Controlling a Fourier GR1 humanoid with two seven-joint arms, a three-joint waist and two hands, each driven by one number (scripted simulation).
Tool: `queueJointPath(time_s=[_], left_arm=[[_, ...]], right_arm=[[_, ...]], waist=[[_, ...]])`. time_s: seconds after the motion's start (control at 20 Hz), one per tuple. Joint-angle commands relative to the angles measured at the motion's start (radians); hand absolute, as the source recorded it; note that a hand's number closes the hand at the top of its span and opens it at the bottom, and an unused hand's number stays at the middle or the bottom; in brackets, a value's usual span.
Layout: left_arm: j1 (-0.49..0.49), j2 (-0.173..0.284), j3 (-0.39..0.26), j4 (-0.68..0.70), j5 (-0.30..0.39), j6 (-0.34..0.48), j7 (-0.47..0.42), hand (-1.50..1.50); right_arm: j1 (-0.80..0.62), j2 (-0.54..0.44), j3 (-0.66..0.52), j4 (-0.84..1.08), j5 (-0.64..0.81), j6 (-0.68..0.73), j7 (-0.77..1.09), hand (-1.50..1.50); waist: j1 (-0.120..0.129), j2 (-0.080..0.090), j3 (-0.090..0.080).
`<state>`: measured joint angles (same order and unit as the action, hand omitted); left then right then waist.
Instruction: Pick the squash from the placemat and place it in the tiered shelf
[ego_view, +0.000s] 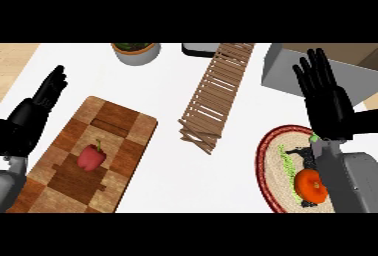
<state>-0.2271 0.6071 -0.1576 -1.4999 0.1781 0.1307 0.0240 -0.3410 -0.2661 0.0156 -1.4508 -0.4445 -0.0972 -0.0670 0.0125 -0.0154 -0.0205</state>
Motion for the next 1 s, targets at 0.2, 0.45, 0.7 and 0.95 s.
queueJointPath(time_s=[0.2,0.45,0.7,0.95], left_arm=[[0.063,-0.152,0.061,-0.054,0.021,0.182,0.020,0.00],[0.145,-0.193,0.071,-0.093,0.080,0.163,0.038,0.00],[0.106,-0.227,0.039,-0.157,0.024,0.229,0.125,0.00],[0.161,-0.237,0.042,-0.141,0.040,0.204,0.068,0.00]], right_arm=[[0.100,-0.165,0.105,-0.038,0.023,0.343,-0.029,1.50],[0.235,-0.175,-0.031,0.068,-0.089,0.391,-0.084,-1.50],[0.236,-0.331,-0.087,0.072,-0.119,0.671,-0.156,-1.50],[0.311,-0.564,-0.078,-0.094,0.061,0.802,-0.173,-1.50]], waist=[[-0.005,0.014,0.021],[-0.012,0.014,0.022],[-0.013,0.014,0.022],[-0.032,0.006,0.020]])
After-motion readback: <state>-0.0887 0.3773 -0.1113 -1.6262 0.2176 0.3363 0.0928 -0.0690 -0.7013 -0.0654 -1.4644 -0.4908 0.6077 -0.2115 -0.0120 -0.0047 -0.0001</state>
